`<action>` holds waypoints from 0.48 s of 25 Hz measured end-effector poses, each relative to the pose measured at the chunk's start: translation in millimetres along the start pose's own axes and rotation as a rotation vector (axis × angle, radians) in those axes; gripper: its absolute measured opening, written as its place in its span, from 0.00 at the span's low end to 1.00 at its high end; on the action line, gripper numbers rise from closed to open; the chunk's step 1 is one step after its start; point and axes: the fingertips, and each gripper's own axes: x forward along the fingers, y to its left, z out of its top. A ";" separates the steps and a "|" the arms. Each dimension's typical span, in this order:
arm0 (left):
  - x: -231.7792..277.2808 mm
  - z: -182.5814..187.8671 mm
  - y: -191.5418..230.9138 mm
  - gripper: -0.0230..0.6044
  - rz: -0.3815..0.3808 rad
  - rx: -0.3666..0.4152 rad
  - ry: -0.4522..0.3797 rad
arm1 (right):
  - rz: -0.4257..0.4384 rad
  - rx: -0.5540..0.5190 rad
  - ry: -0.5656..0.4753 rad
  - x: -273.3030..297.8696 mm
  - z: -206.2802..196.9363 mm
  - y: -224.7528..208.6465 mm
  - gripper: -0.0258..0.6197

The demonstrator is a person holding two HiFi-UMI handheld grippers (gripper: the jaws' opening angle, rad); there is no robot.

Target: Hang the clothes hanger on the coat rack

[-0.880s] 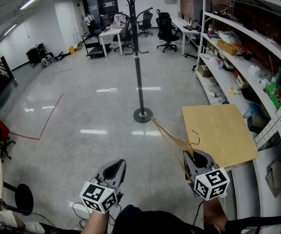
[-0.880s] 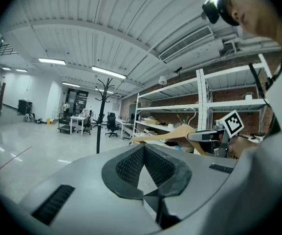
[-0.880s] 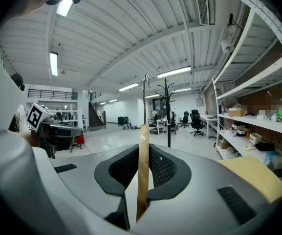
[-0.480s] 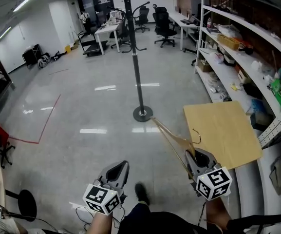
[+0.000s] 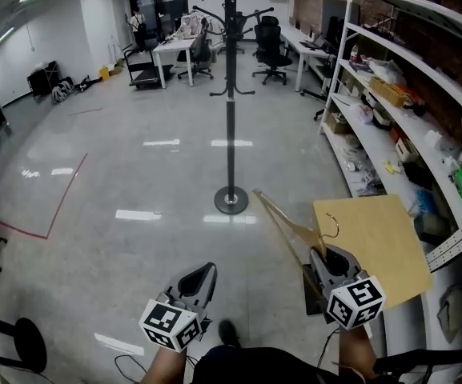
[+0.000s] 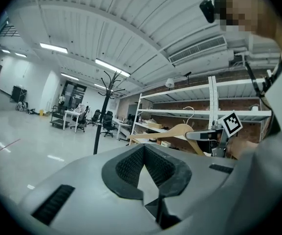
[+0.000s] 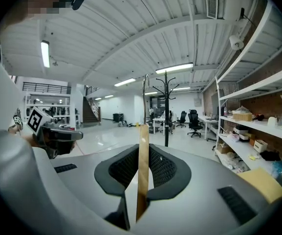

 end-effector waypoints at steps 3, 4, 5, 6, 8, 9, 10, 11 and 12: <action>9.1 11.4 31.2 0.04 -0.005 -0.008 -0.013 | 0.007 -0.013 0.013 36.7 13.0 3.8 0.13; 11.4 15.0 42.5 0.04 -0.002 -0.008 -0.016 | 0.012 -0.012 0.014 48.1 16.0 6.3 0.13; 13.5 18.1 53.9 0.04 0.002 -0.007 -0.019 | 0.017 -0.010 0.014 58.8 18.7 9.2 0.13; 15.9 20.5 64.8 0.04 0.006 -0.008 -0.022 | 0.021 -0.010 0.015 68.9 21.6 12.1 0.13; 20.9 22.8 81.4 0.04 0.007 -0.020 -0.024 | 0.027 -0.024 0.024 86.6 26.9 16.9 0.13; 23.3 23.2 86.3 0.04 0.005 -0.026 -0.024 | 0.028 -0.032 0.031 93.7 28.5 18.1 0.13; 25.9 23.6 89.9 0.04 0.002 -0.029 -0.024 | 0.030 -0.037 0.037 99.9 29.5 18.1 0.13; 29.3 24.2 93.0 0.04 0.000 -0.029 -0.022 | 0.030 -0.038 0.039 105.8 30.3 17.1 0.13; 33.9 24.9 96.3 0.04 -0.001 -0.027 -0.020 | 0.031 -0.037 0.040 111.7 31.0 14.9 0.13</action>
